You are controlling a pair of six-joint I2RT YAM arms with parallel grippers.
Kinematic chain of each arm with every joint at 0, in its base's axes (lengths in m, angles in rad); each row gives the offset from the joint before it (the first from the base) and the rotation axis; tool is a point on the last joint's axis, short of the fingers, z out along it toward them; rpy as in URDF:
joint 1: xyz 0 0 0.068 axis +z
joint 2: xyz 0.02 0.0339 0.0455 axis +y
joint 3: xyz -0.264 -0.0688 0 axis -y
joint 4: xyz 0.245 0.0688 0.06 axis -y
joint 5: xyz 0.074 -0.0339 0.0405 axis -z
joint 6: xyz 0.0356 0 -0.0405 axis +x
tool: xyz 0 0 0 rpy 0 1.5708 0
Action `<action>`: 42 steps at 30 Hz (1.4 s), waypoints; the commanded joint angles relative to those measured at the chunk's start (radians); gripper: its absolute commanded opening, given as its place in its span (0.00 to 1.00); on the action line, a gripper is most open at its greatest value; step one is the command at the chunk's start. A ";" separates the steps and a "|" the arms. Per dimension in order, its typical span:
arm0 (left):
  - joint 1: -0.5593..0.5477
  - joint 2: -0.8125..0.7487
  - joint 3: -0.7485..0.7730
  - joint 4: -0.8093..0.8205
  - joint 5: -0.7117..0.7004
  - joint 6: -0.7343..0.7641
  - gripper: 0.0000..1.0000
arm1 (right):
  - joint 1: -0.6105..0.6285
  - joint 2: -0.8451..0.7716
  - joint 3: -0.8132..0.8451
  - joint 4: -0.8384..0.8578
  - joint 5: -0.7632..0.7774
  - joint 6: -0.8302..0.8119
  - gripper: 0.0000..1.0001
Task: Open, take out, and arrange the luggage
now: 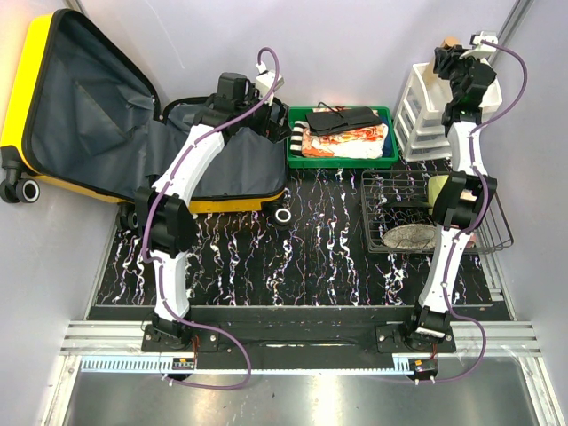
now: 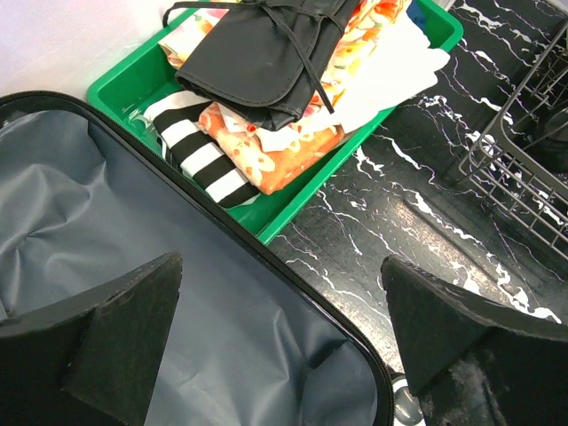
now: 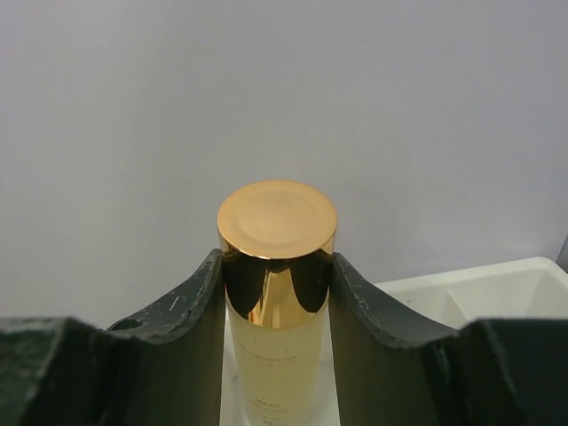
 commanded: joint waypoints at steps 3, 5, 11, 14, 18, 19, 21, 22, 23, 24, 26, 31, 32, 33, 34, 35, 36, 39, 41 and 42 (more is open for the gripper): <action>0.007 -0.056 0.001 0.040 -0.021 0.006 0.99 | 0.004 -0.104 0.007 0.104 -0.011 -0.004 0.39; 0.008 -0.054 0.000 0.042 -0.021 0.007 0.99 | 0.004 -0.106 0.013 0.096 -0.026 0.001 0.48; 0.010 -0.048 0.004 0.042 -0.014 0.007 0.99 | 0.004 -0.113 0.013 0.087 -0.051 0.005 0.63; 0.011 -0.050 0.001 0.042 -0.014 0.009 0.99 | 0.004 -0.112 0.018 0.081 -0.061 0.013 0.66; 0.015 -0.054 -0.008 0.040 -0.012 0.007 0.99 | 0.004 -0.109 0.030 0.070 -0.072 0.024 0.68; 0.013 -0.056 -0.011 0.040 -0.012 0.006 0.99 | 0.004 -0.112 0.030 0.070 -0.072 0.025 0.69; 0.016 -0.061 -0.017 0.040 -0.011 0.006 0.99 | 0.004 -0.121 0.029 0.067 -0.078 0.033 0.72; 0.018 -0.064 -0.020 0.042 -0.011 0.009 0.99 | 0.004 -0.126 0.026 0.062 -0.080 0.033 0.73; 0.018 -0.065 -0.023 0.040 -0.011 0.009 0.99 | 0.002 -0.141 0.022 0.047 -0.080 0.033 0.74; 0.019 -0.067 -0.025 0.040 -0.009 0.010 0.99 | 0.001 -0.150 0.007 0.042 -0.078 0.035 0.75; 0.019 -0.071 -0.028 0.042 -0.009 0.013 0.99 | -0.015 -0.191 -0.014 0.013 -0.075 0.033 0.77; 0.024 -0.090 -0.049 0.040 -0.008 0.019 0.99 | -0.088 -0.274 -0.048 -0.125 -0.132 0.047 0.82; 0.025 -0.091 -0.054 0.040 -0.008 0.021 0.99 | -0.114 -0.294 -0.051 -0.189 -0.147 0.030 0.82; 0.027 -0.096 -0.057 0.040 -0.008 0.019 0.99 | -0.125 -0.305 -0.057 -0.223 -0.165 0.016 0.83; 0.028 -0.097 -0.065 0.042 -0.008 0.016 0.99 | -0.137 -0.314 -0.063 -0.251 -0.176 0.009 0.83; 0.028 -0.099 -0.071 0.046 -0.006 0.013 0.99 | -0.160 -0.331 -0.073 -0.299 -0.211 -0.010 0.84; 0.031 -0.105 -0.080 0.052 -0.003 0.007 0.99 | -0.168 -0.340 -0.077 -0.329 -0.230 -0.027 0.83; 0.034 -0.116 -0.109 0.071 0.003 0.000 0.99 | -0.180 -0.343 -0.056 -0.491 -0.281 -0.116 0.82; 0.036 -0.119 -0.115 0.072 0.005 -0.002 0.99 | -0.180 -0.331 -0.033 -0.606 -0.311 -0.189 0.81; 0.036 -0.119 -0.117 0.074 0.006 -0.004 0.99 | -0.180 -0.324 -0.005 -0.639 -0.316 -0.202 0.80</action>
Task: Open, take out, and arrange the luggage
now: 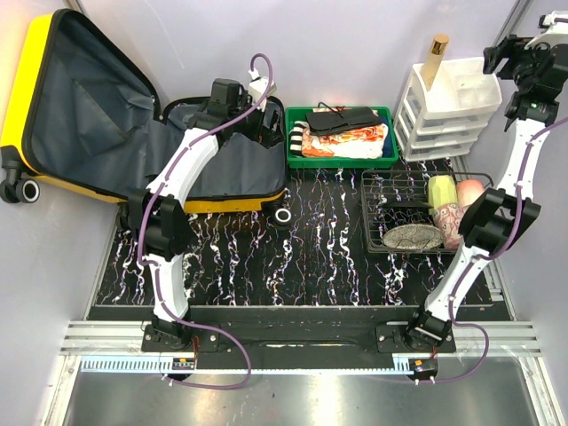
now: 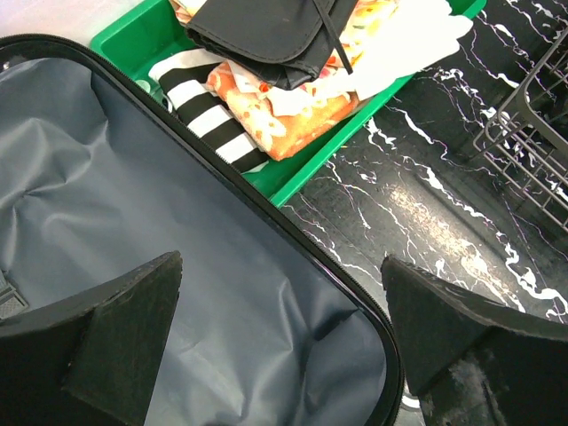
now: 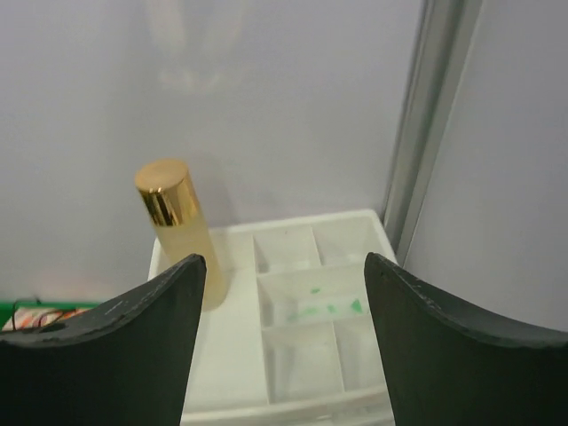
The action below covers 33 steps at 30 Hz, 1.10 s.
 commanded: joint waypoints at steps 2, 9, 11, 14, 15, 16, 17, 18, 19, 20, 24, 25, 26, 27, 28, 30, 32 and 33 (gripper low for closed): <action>0.007 -0.074 -0.014 0.066 0.010 -0.010 0.99 | 0.029 0.007 0.078 -0.329 -0.103 -0.167 0.77; 0.010 -0.093 -0.034 0.068 0.018 -0.015 0.99 | 0.030 0.079 0.169 -0.474 -0.068 -0.237 0.65; 0.009 -0.100 -0.048 0.075 0.020 -0.021 0.99 | 0.030 0.093 0.169 -0.488 -0.056 -0.251 0.64; 0.009 -0.106 -0.059 0.086 0.026 -0.032 0.99 | 0.030 0.112 0.166 -0.488 -0.053 -0.259 0.63; 0.009 -0.106 -0.059 0.086 0.029 -0.035 0.99 | 0.030 0.118 0.169 -0.486 -0.053 -0.260 0.63; 0.009 -0.108 -0.063 0.086 0.029 -0.032 0.99 | 0.030 0.132 0.171 -0.488 -0.051 -0.263 0.61; 0.009 -0.111 -0.066 0.085 0.032 -0.032 0.99 | 0.032 0.138 0.174 -0.485 -0.051 -0.263 0.61; 0.009 -0.113 -0.069 0.086 0.033 -0.029 0.99 | 0.032 0.145 0.177 -0.480 -0.051 -0.262 0.61; 0.009 -0.114 -0.076 0.086 0.033 -0.027 0.99 | 0.032 0.156 0.180 -0.477 -0.051 -0.259 0.61; 0.009 -0.116 -0.079 0.086 0.033 -0.028 0.99 | 0.033 0.162 0.180 -0.474 -0.048 -0.260 0.61; 0.014 -0.123 -0.094 0.085 0.030 -0.027 0.99 | 0.053 0.190 0.184 -0.460 -0.030 -0.280 0.61; 0.014 -0.126 -0.096 0.086 0.030 -0.027 0.99 | 0.055 0.204 0.189 -0.456 -0.026 -0.286 0.61; 0.015 -0.131 -0.099 0.086 0.029 -0.027 0.99 | 0.058 0.211 0.197 -0.454 -0.022 -0.286 0.61; 0.017 -0.133 -0.102 0.085 0.029 -0.027 0.99 | 0.059 0.219 0.201 -0.453 -0.020 -0.286 0.61; 0.018 -0.134 -0.102 0.085 0.029 -0.027 0.99 | 0.064 0.228 0.200 -0.442 -0.019 -0.294 0.60; 0.020 -0.142 -0.102 0.085 0.033 -0.035 0.99 | 0.068 0.234 0.194 -0.425 -0.008 -0.299 0.57; 0.020 -0.148 -0.103 0.085 0.033 -0.035 0.99 | 0.078 0.244 0.198 -0.420 0.004 -0.306 0.54; 0.020 -0.149 -0.106 0.085 0.033 -0.030 0.99 | 0.079 0.244 0.197 -0.422 0.007 -0.309 0.50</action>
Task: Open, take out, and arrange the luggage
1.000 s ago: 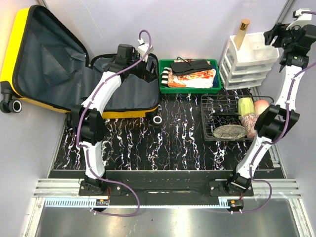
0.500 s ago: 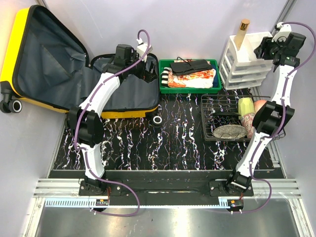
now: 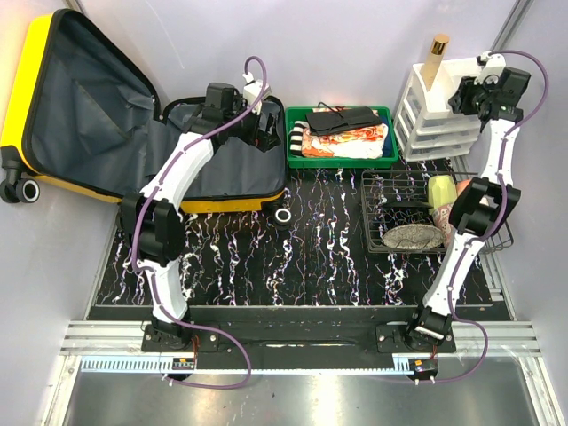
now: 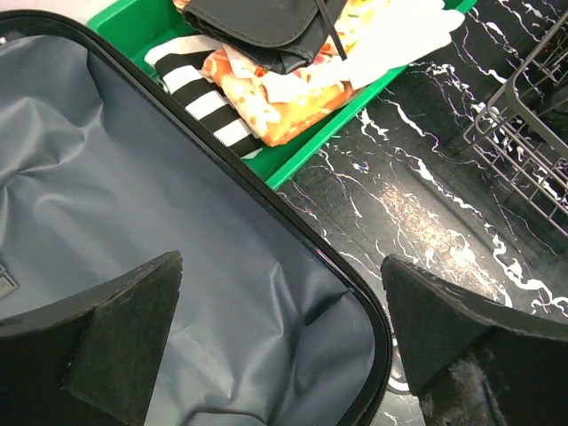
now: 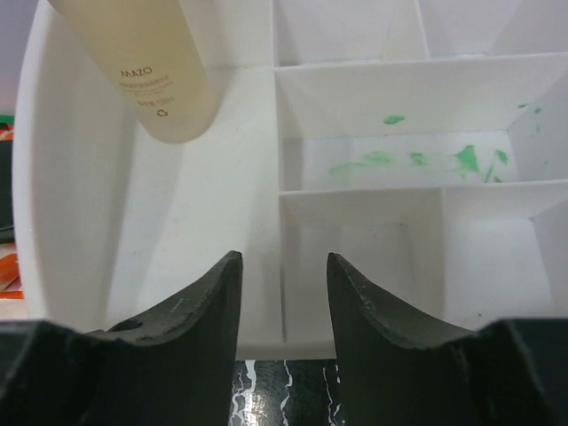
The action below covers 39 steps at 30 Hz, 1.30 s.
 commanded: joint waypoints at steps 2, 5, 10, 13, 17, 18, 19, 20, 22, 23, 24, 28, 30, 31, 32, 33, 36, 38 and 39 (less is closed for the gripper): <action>0.008 -0.085 -0.001 0.049 0.018 -0.007 0.99 | 0.026 0.001 0.035 0.057 0.037 -0.030 0.45; 0.010 -0.085 -0.006 0.049 0.018 -0.004 0.99 | 0.027 -0.025 -0.008 0.071 0.038 -0.027 0.31; 0.011 -0.078 -0.003 0.052 0.022 -0.007 0.99 | 0.029 -0.103 -0.093 0.104 0.032 -0.019 0.08; 0.013 -0.075 -0.001 0.055 0.027 -0.012 0.99 | 0.030 -0.153 -0.166 0.130 0.029 -0.004 0.01; 0.013 -0.071 -0.001 0.061 0.035 -0.015 0.99 | 0.033 -0.213 -0.261 0.147 0.029 0.004 0.00; 0.011 -0.071 -0.001 0.064 0.033 -0.017 0.99 | 0.035 -0.242 -0.283 0.155 0.031 0.005 0.00; 0.013 -0.069 -0.001 0.062 0.035 -0.020 0.99 | 0.037 -0.255 -0.323 0.172 0.032 0.004 0.00; 0.013 -0.069 -0.001 0.062 0.038 -0.021 0.99 | 0.037 -0.268 -0.341 0.175 0.032 0.001 0.00; 0.013 -0.069 -0.003 0.064 0.039 -0.021 0.99 | 0.037 -0.307 -0.378 0.192 0.032 -0.003 0.00; 0.013 -0.069 -0.003 0.064 0.041 -0.021 0.99 | 0.037 -0.319 -0.409 0.193 0.032 -0.004 0.00; 0.011 -0.071 -0.003 0.066 0.042 -0.021 0.99 | 0.037 -0.340 -0.423 0.193 0.032 0.000 0.00; 0.014 -0.072 -0.007 0.064 0.041 -0.015 0.99 | 0.037 -0.402 -0.528 0.201 0.011 0.014 0.00; 0.014 -0.074 -0.009 0.066 0.044 -0.014 0.99 | 0.040 -0.442 -0.573 0.221 0.008 0.023 0.00; 0.014 -0.075 -0.009 0.064 0.044 -0.014 0.99 | 0.040 -0.453 -0.603 0.224 0.011 0.028 0.01; 0.014 -0.075 -0.009 0.066 0.045 -0.012 0.99 | 0.040 -0.460 -0.616 0.224 0.011 0.034 0.09; 0.014 -0.072 -0.009 0.066 0.047 -0.012 0.99 | 0.040 -0.479 -0.625 0.222 0.011 0.049 0.18; 0.014 -0.077 -0.010 0.066 0.048 -0.009 0.99 | 0.040 -0.511 -0.645 0.226 0.006 0.077 0.45; 0.014 -0.077 -0.009 0.064 0.052 -0.009 0.99 | 0.040 -0.522 -0.628 0.226 0.006 0.088 0.53; 0.014 -0.078 -0.010 0.064 0.052 -0.008 0.99 | 0.040 -0.526 -0.619 0.227 0.006 0.096 0.54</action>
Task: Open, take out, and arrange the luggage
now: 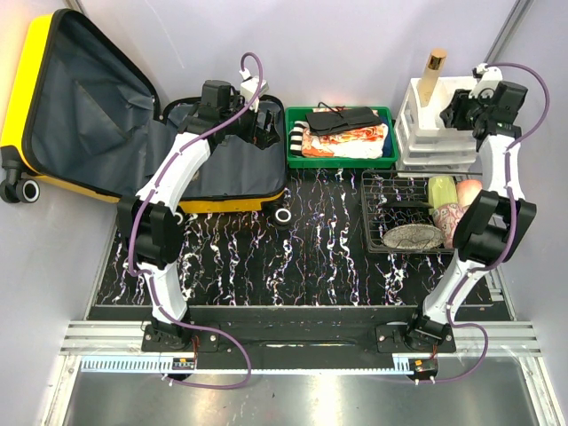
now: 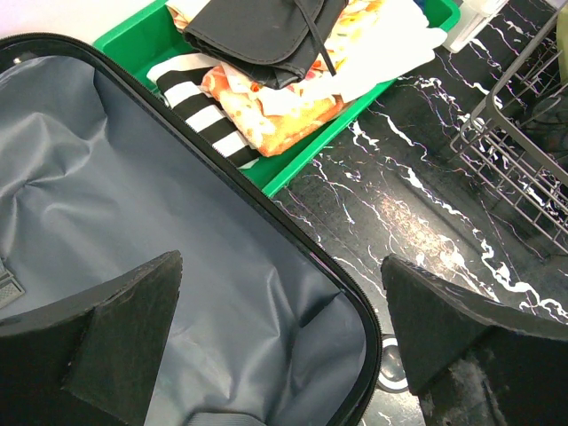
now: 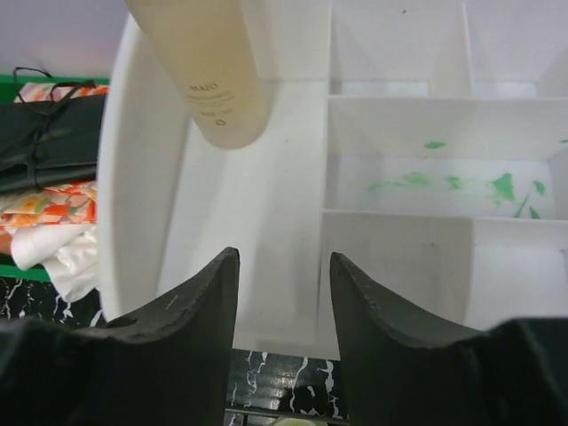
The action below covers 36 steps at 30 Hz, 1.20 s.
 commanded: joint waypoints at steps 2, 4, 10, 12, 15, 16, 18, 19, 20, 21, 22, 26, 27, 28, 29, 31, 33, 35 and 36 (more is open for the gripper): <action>0.008 -0.041 -0.007 0.056 0.036 0.003 0.99 | 0.009 -0.097 0.060 0.045 -0.040 0.052 0.61; 0.008 -0.042 -0.007 0.055 0.036 0.005 0.99 | 0.010 -0.086 0.097 0.064 -0.077 0.074 0.68; 0.013 -0.047 -0.012 0.056 0.035 0.009 0.99 | 0.041 -0.029 0.121 0.249 -0.169 0.115 0.92; 0.019 -0.050 -0.015 0.055 0.036 0.009 0.99 | 0.056 0.007 0.147 0.272 -0.161 0.114 0.92; 0.022 -0.056 -0.024 0.056 0.035 0.008 0.99 | 0.085 0.067 0.223 0.271 -0.113 0.109 0.92; 0.023 -0.058 -0.026 0.055 0.033 0.006 0.99 | 0.091 0.083 0.258 0.306 -0.100 0.109 0.92; 0.025 -0.065 -0.038 0.063 0.030 0.006 0.99 | 0.108 0.126 0.295 0.318 -0.045 0.102 0.92; 0.026 -0.068 -0.041 0.064 0.030 0.005 0.99 | 0.113 0.142 0.333 0.322 -0.028 0.100 0.93; 0.028 -0.071 -0.044 0.064 0.032 0.005 0.99 | 0.118 0.159 0.357 0.320 -0.017 0.100 0.93; 0.029 -0.074 -0.042 0.064 0.029 0.003 0.99 | 0.125 0.194 0.384 0.306 0.012 0.097 0.93; 0.028 -0.076 -0.042 0.066 0.030 0.002 0.99 | 0.128 0.213 0.434 0.300 0.024 0.096 0.92; 0.031 -0.084 -0.042 0.066 0.029 0.006 0.99 | 0.141 0.312 0.557 0.288 0.078 0.092 0.90; 0.034 -0.082 -0.042 0.067 0.029 0.006 0.99 | 0.142 0.326 0.578 0.250 0.095 0.094 0.89; 0.035 -0.084 -0.042 0.066 0.030 0.006 0.99 | 0.145 0.342 0.618 0.245 0.101 0.094 0.87; 0.036 -0.084 -0.042 0.066 0.029 0.008 0.99 | 0.147 0.363 0.635 0.239 0.112 0.094 0.85; 0.037 -0.085 -0.044 0.067 0.027 0.008 0.99 | 0.148 0.382 0.670 0.225 0.141 0.088 0.74; 0.042 -0.082 -0.044 0.067 0.026 0.009 0.99 | 0.148 0.394 0.684 0.211 0.176 0.085 0.63; 0.043 -0.079 -0.044 0.066 0.029 0.009 0.99 | 0.148 0.382 0.681 0.202 0.181 0.083 0.54; 0.042 -0.079 -0.044 0.066 0.029 0.011 0.99 | 0.147 0.374 0.674 0.202 0.170 0.080 0.49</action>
